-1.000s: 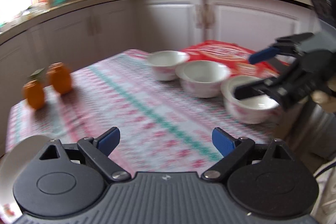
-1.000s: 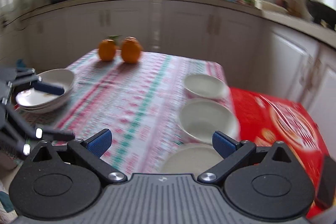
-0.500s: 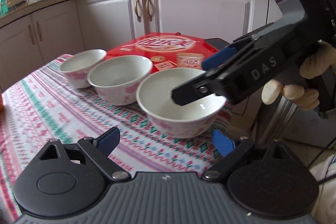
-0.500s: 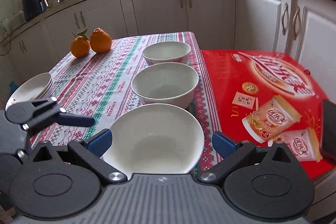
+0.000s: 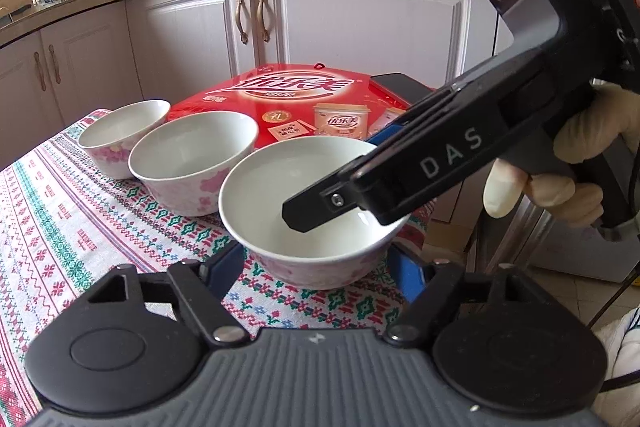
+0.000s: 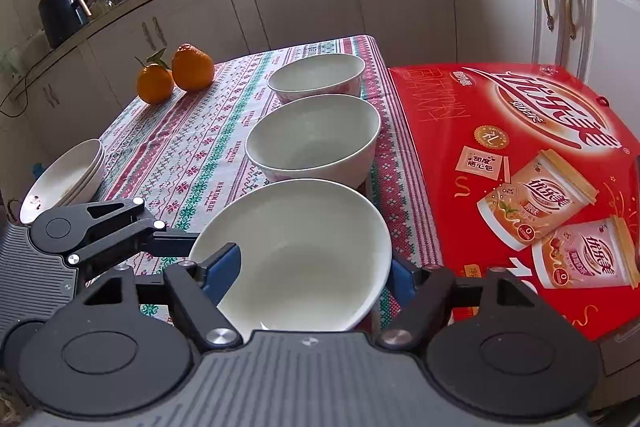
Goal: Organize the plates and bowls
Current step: 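Lift and carry the white bowl with the right gripper toward the other bowls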
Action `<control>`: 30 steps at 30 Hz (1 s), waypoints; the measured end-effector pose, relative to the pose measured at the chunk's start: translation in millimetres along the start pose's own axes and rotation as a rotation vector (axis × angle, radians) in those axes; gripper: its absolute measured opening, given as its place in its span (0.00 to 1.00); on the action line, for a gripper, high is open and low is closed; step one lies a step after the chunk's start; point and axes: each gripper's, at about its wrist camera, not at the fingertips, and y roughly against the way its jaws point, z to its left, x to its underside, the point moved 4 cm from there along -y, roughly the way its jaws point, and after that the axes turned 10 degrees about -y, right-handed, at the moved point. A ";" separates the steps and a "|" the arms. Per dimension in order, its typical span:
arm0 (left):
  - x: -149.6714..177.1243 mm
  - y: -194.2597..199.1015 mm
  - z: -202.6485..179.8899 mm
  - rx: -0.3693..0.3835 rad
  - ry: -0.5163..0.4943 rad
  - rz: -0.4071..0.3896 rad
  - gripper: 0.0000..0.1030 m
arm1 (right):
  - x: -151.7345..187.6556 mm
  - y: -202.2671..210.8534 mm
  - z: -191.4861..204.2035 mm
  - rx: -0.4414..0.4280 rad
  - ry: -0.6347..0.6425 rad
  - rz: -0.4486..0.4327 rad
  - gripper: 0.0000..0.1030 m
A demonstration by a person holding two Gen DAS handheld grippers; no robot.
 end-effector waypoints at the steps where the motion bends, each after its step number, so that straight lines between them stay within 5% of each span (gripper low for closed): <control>1: 0.0 -0.2 0.1 0.000 0.001 -0.001 0.76 | -0.1 0.1 0.3 0.002 0.003 0.001 0.78; 14: 5.8 29.0 11.7 -0.027 0.040 0.004 0.75 | -3.9 3.9 30.9 -0.035 0.070 0.006 0.78; 30: 47.1 80.4 45.0 -0.156 0.121 0.064 0.75 | -2.2 -30.0 106.7 -0.170 0.213 0.072 0.78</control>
